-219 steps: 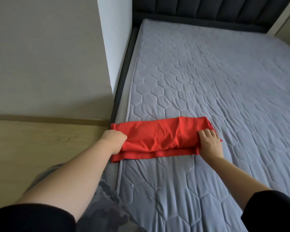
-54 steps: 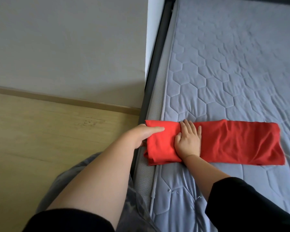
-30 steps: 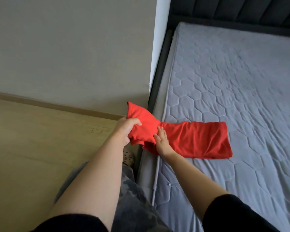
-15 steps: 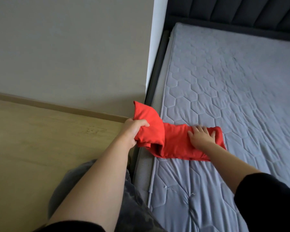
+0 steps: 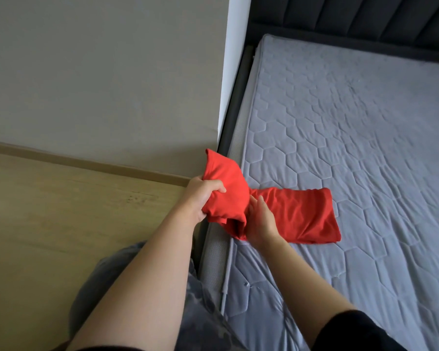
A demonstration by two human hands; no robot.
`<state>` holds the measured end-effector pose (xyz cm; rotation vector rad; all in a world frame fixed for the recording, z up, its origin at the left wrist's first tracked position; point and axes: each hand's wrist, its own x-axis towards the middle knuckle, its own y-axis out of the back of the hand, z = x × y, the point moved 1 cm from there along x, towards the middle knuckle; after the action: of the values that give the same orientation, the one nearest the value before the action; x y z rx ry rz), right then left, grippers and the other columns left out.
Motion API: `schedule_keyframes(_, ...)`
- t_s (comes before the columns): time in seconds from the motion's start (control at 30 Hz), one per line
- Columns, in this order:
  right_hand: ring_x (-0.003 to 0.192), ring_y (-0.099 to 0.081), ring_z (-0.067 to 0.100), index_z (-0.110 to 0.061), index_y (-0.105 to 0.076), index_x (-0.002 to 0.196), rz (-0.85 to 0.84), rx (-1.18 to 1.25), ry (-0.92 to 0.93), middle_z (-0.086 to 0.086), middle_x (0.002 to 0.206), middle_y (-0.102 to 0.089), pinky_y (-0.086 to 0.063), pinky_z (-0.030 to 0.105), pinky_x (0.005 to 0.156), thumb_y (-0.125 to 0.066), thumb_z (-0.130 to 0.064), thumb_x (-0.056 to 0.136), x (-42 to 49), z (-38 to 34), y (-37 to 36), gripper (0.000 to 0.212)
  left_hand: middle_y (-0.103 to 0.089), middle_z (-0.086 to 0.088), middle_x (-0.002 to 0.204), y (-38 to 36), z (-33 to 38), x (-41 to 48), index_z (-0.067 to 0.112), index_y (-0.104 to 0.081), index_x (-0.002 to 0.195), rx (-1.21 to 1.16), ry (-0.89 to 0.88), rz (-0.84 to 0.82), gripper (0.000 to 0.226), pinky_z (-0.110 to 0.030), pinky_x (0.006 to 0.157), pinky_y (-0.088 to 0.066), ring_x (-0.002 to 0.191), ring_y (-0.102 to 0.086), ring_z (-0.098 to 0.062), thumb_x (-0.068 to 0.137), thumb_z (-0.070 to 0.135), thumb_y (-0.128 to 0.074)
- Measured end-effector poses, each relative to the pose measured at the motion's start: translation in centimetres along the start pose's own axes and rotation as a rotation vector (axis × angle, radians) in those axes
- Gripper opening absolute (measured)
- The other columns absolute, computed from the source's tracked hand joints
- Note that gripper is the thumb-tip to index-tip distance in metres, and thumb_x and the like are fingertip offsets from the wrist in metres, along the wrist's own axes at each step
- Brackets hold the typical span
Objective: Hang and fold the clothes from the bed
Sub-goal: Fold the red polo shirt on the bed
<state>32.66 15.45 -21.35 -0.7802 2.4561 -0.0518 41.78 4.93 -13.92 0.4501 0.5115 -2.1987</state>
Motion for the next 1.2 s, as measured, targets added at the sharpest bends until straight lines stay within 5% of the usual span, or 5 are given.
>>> schedule_keyframes(0.23,0.065,-0.071,0.027,-0.009,-0.062,0.108,-0.196,0.372,-0.329,0.015,0.084,-0.073,-0.055,0.033,0.053,-0.033,-0.061,0.095,-0.8,-1.2,-2.3,0.062,-0.063,-0.009,0.068,-0.5,0.7,-0.7,0.005,-0.062,0.080,-0.021,-0.056,-0.076,0.019,-0.025,0.052,-0.049,0.059,-0.060,-0.022,0.078,-0.011,-0.052)
schedule_keyframes(0.43,0.079,-0.069,0.030,-0.006,-0.062,0.109,-0.122,0.364,-0.198,0.017,0.087,-0.072,-0.047,0.043,0.078,-0.032,-0.049,0.098,0.1,-4.8,4.4,0.053,-0.067,-0.006,0.091,-5.7,-1.4,-0.8,0.012,-0.064,0.098,-0.239,0.113,-0.406,0.018,-0.030,0.064,-0.056,0.085,-0.063,-0.020,0.096,0.022,-0.050)
schedule_keyframes(0.77,0.076,-0.071,0.018,-0.008,-0.063,0.110,-0.066,-0.135,-0.139,0.008,0.088,-0.073,-0.057,0.030,0.068,-0.053,-0.042,0.093,1.0,-7.9,12.4,0.039,-0.006,0.000,0.161,-7.6,-7.1,3.2,0.023,-0.029,0.148,1.398,-0.619,-0.226,0.053,-0.046,0.117,0.000,0.147,0.004,-0.022,0.097,0.020,-0.041)
schedule_keyframes(0.9,0.087,-0.064,0.030,0.002,-0.062,0.111,0.122,-0.552,0.073,0.019,0.101,-0.067,-0.053,0.044,0.088,-0.065,0.001,0.083,2.1,-8.0,11.3,0.028,0.007,0.000,0.161,-7.1,-8.6,4.0,0.029,-0.013,0.152,1.561,-0.654,-0.146,0.055,-0.051,0.114,0.008,0.146,0.016,-0.023,0.100,0.040,-0.027)
schedule_keyframes(1.2,0.045,-0.051,0.011,0.005,-0.067,0.085,0.502,-0.813,0.117,0.001,0.050,-0.055,-0.042,0.021,0.046,-0.054,-0.004,0.088,3.8,-5.0,16.1,0.015,0.010,-0.002,0.160,-8.8,-10.5,5.0,0.032,-0.007,0.152,1.658,-0.805,-0.099,0.061,-0.057,0.111,0.010,0.145,0.018,-0.024,0.096,0.053,-0.023)
